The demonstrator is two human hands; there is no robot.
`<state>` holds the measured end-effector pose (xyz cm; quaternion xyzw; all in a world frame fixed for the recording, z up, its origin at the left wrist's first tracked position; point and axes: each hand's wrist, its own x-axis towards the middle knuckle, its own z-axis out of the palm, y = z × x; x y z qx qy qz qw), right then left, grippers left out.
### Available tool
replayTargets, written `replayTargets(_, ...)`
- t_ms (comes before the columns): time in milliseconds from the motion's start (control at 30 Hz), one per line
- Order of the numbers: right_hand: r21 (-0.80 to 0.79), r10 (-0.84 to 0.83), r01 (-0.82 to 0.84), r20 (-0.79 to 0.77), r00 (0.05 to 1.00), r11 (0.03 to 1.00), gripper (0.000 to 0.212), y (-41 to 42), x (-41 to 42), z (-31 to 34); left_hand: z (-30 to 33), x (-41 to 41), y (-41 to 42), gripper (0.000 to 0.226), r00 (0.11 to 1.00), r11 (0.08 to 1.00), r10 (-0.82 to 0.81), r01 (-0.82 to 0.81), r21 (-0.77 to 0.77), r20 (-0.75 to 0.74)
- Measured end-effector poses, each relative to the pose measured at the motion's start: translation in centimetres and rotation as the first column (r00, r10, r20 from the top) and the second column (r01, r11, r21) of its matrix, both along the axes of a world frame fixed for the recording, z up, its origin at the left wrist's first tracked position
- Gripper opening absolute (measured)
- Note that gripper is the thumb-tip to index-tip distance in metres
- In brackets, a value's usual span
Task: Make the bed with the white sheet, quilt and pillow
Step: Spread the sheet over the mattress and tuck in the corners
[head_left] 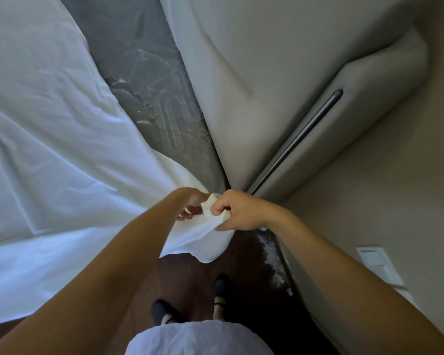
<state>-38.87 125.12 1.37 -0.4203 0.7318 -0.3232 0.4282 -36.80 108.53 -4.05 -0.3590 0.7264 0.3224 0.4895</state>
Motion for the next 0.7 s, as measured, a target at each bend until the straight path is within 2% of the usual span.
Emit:
replayTargets(67, 0.061, -0.031, 0.029, 0.036, 0.999, 0.998, 0.033, 0.7, -0.4, -0.2, -0.7, -0.2, -0.1, 0.018, 0.999, 1.000, -0.030, 0.030, -0.009, -0.040)
replayTargets(133, 0.202, -0.174, 0.168, 0.012, 0.985, 0.965, 0.033, 1.9, -1.4, -1.7, -0.5, -1.0, -0.2, 0.034, 0.963, 0.999, 0.036, -0.045, -0.028, -0.266)
replayTargets(200, 0.435, -0.261, 0.313, -0.176, 0.949, 0.844, 0.017, 3.5, -2.6, -3.7, 0.9, -2.5, 0.0, 0.048, 0.841, 0.989, 0.103, -0.142, -0.034, -0.530)
replayTargets(233, 0.552, -0.250, 0.356, -0.260, 0.933, 0.754, 0.018, 4.2, -2.9, -4.7, 1.9, -3.3, 0.3, 0.049, 0.786, 0.989, 0.095, -0.143, -0.030, -0.611)
replayTargets(267, 0.639, -0.236, 0.366, -0.282, 0.930, 0.677, 0.043, 4.7, -3.1, -5.6, 3.0, -4.0, 0.8, 0.048, 0.751, 0.991, 0.089, -0.130, -0.015, -0.654)
replayTargets(300, 0.656, -0.274, 0.378, -0.260, 0.926, 0.654, 0.073, 4.7, -3.1, -6.3, 3.9, -4.5, 1.4, 0.046, 0.729, 0.994, 0.079, -0.107, 0.000, -0.680)
replayTargets(333, 0.589, -0.360, 0.429, -0.238, 0.902, 0.685, 0.095, 4.2, -2.9, -6.5, 4.5, -4.8, 2.0, 0.045, 0.732, 0.997, 0.051, -0.072, -0.003, -0.679)
replayTargets(367, 0.457, -0.467, 0.516, -0.226, 0.855, 0.725, 0.105, 3.2, -2.6, -6.4, 4.7, -4.9, 2.8, 0.045, 0.745, 1.000, 0.010, -0.026, -0.015, -0.667)
replayTargets(400, 0.308, -0.563, 0.603, -0.217, 0.798, 0.736, 0.106, 2.0, -2.3, -6.2, 4.3, -4.7, 3.4, 0.044, 0.770, 1.000, -0.027, 0.019, -0.020, -0.637)
replayTargets(433, 0.197, -0.621, 0.656, -0.217, 0.754, 0.728, 0.097, 0.9, -2.3, -6.2, 3.7, -4.4, 3.9, 0.043, 0.778, 0.998, -0.053, 0.050, -0.022, -0.626)
replayTargets(467, 0.144, -0.640, 0.676, -0.227, 0.734, 0.723, 0.080, -0.3, -2.4, -6.3, 3.2, -4.0, 4.1, 0.045, 0.782, 0.999, -0.052, 0.052, -0.018, -0.621)
replayTargets(533, 0.193, -0.630, 0.689, -0.292, 0.720, 0.699, 0.041, -1.9, -2.9, -6.5, 2.7, -3.3, 3.8, 0.045, 0.767, 1.000, 0.017, -0.008, 0.016, -0.641)
replayTargets(633, 0.250, -0.670, 0.753, -0.347, 0.656, 0.609, 0.029, -3.1, -3.6, -8.1, 2.6, -2.5, 2.4, 0.044, 0.749, 0.998, 0.036, 0.005, 0.060, -0.662)
replayTargets(700, 0.257, -0.721, 0.795, -0.335, 0.606, 0.549, 0.026, -3.6, -4.0, -9.4, 2.2, -1.6, 0.8, 0.052, 0.791, 0.998, 0.015, 0.021, 0.052, -0.611)
